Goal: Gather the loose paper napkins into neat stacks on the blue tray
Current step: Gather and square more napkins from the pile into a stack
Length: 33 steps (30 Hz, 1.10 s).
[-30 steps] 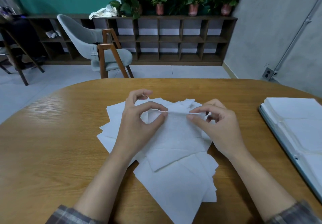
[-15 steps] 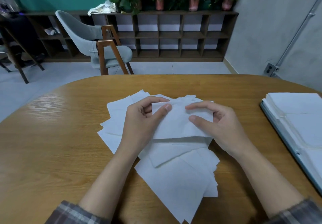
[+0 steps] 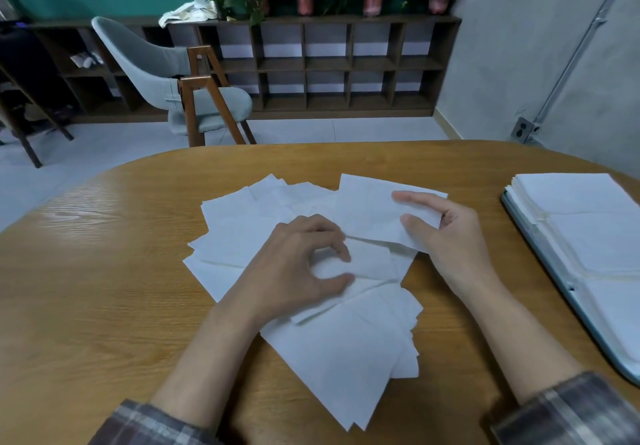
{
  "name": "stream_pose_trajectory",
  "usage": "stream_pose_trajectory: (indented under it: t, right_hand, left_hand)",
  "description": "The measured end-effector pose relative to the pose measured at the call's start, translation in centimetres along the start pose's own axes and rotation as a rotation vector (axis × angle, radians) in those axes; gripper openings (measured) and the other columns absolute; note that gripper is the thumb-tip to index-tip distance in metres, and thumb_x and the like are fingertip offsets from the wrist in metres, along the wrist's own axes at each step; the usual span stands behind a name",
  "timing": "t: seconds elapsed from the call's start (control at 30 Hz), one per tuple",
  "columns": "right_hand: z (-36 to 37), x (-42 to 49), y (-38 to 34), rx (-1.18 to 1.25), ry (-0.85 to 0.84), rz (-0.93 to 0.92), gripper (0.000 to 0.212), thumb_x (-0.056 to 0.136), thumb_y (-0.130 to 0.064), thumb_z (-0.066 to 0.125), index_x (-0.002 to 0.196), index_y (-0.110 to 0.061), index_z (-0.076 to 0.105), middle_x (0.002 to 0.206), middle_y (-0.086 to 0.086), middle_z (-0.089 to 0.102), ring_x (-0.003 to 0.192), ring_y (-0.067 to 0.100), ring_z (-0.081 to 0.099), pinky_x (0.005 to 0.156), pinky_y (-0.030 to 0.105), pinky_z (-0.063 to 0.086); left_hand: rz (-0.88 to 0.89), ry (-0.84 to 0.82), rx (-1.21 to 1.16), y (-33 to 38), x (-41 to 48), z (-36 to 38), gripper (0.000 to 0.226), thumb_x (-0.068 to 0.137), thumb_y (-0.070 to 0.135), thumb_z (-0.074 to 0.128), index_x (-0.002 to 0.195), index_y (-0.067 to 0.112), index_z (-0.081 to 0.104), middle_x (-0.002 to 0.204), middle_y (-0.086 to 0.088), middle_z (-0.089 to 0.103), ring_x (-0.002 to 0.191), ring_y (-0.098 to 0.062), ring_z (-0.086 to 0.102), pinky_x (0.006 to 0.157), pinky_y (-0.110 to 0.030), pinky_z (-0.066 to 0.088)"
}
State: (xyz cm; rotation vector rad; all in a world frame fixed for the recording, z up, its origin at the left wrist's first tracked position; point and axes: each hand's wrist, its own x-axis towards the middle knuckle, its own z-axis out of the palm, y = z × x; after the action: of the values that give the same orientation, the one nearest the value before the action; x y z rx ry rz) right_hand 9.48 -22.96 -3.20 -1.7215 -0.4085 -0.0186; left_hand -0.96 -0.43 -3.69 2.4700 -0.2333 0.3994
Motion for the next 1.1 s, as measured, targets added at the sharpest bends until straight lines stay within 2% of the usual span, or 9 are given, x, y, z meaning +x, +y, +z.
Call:
stream_pose_trajectory:
  t: [0.2, 0.27, 0.43, 0.53, 0.63, 0.83, 0.9, 1.0, 1.1]
  right_hand:
    - [0.1, 0.0, -0.3, -0.029, -0.062, -0.111, 0.031, 0.101, -0.003, 0.064, 0.121, -0.023, 0.077, 0.122, -0.025, 0.073, 0.122, -0.011, 0.059, 0.097, 0.004, 0.043]
    - [0.0, -0.1, -0.6, -0.055, -0.111, -0.169, 0.025, 0.101, -0.019, 0.068, 0.125, -0.025, 0.075, 0.126, -0.023, 0.072, 0.126, -0.006, 0.059, 0.101, 0.012, 0.045]
    - [0.3, -1.2, -1.6, -0.105, -0.302, -0.222, 0.048, 0.085, -0.052, 0.073, 0.129, -0.031, 0.072, 0.128, -0.013, 0.071, 0.118, 0.017, 0.066, 0.092, 0.047, 0.057]
    - [1.0, -1.5, -2.0, -0.105, -0.284, -0.185, 0.033, 0.084, -0.04, 0.086, 0.115, -0.029, 0.079, 0.118, -0.015, 0.076, 0.116, 0.013, 0.069, 0.097, 0.048, 0.057]
    - [1.4, -1.7, -2.3, 0.052, -0.266, -0.089, 0.016, 0.088, -0.019, 0.082, 0.104, -0.016, 0.082, 0.103, -0.005, 0.081, 0.099, 0.015, 0.076, 0.085, 0.041, 0.063]
    - [1.5, -1.9, -2.5, 0.192, -0.239, -0.027, 0.026, 0.083, -0.022, 0.078, 0.105, -0.01, 0.08, 0.102, 0.003, 0.082, 0.095, 0.022, 0.078, 0.081, 0.034, 0.062]
    - [1.5, -1.8, -2.7, 0.241, -0.233, -0.009, 0.026, 0.083, -0.022, 0.077, 0.105, -0.011, 0.079, 0.103, 0.004, 0.082, 0.096, 0.021, 0.078, 0.081, 0.033, 0.063]
    - [1.5, -1.8, -2.8, 0.278, -0.228, 0.014, 0.024, 0.082, -0.021, 0.076, 0.104, -0.012, 0.079, 0.102, 0.003, 0.082, 0.093, 0.017, 0.078, 0.076, 0.026, 0.062]
    - [1.6, -1.7, -2.5, 0.269, -0.201, 0.033, 0.022, 0.084, -0.023, 0.076, 0.105, -0.016, 0.078, 0.103, 0.0, 0.082, 0.095, 0.017, 0.078, 0.076, 0.025, 0.062]
  left_hand:
    - [0.018, 0.088, -0.092, 0.5, 0.1, -0.2, 0.007, 0.086, 0.018, 0.084, 0.089, 0.023, 0.079, 0.098, 0.016, 0.075, 0.097, -0.004, 0.071, 0.083, -0.033, 0.057]
    - [-0.001, 0.122, -0.142, 0.8, 0.0, -0.5, 0.006, 0.089, 0.015, 0.082, 0.09, 0.021, 0.079, 0.093, 0.016, 0.076, 0.095, -0.005, 0.072, 0.085, -0.03, 0.055]
    - [-0.034, 0.265, -0.297, 1.7, 0.1, -1.0, 0.004, 0.095, 0.013, 0.078, 0.095, 0.016, 0.079, 0.093, 0.015, 0.077, 0.094, -0.01, 0.072, 0.084, -0.021, 0.052]
    - [-0.028, 0.295, -0.355, 1.9, 0.2, -1.3, 0.005, 0.094, 0.014, 0.079, 0.098, 0.015, 0.081, 0.099, 0.012, 0.077, 0.1, -0.014, 0.072, 0.087, -0.02, 0.052]
    - [-0.092, 0.311, -0.448, 2.0, 0.3, -1.3, 0.008, 0.091, 0.016, 0.082, 0.099, 0.017, 0.082, 0.1, 0.012, 0.079, 0.102, -0.01, 0.073, 0.09, -0.024, 0.055]
    - [-0.138, 0.438, -0.405, 1.9, 0.4, -1.3, 0.02, 0.081, 0.04, 0.084, 0.092, 0.024, 0.08, 0.121, 0.01, 0.068, 0.122, -0.006, 0.061, 0.099, -0.018, 0.043]
    - [-0.213, 0.372, -0.481, 1.6, 0.4, -1.7, 0.024, 0.08, 0.045, 0.085, 0.092, 0.024, 0.08, 0.129, 0.014, 0.066, 0.126, -0.002, 0.058, 0.103, -0.025, 0.045]
    - [-0.295, 0.301, -0.627, 1.8, 0.4, -1.9, 0.02, 0.086, 0.037, 0.083, 0.091, 0.017, 0.081, 0.106, 0.011, 0.078, 0.095, -0.007, 0.07, 0.081, -0.024, 0.053]
    - [-0.316, 0.369, -0.617, 1.9, 0.5, -1.9, 0.007, 0.089, 0.031, 0.082, 0.09, 0.024, 0.083, 0.094, 0.011, 0.079, 0.076, -0.018, 0.054, 0.065, -0.018, 0.042]
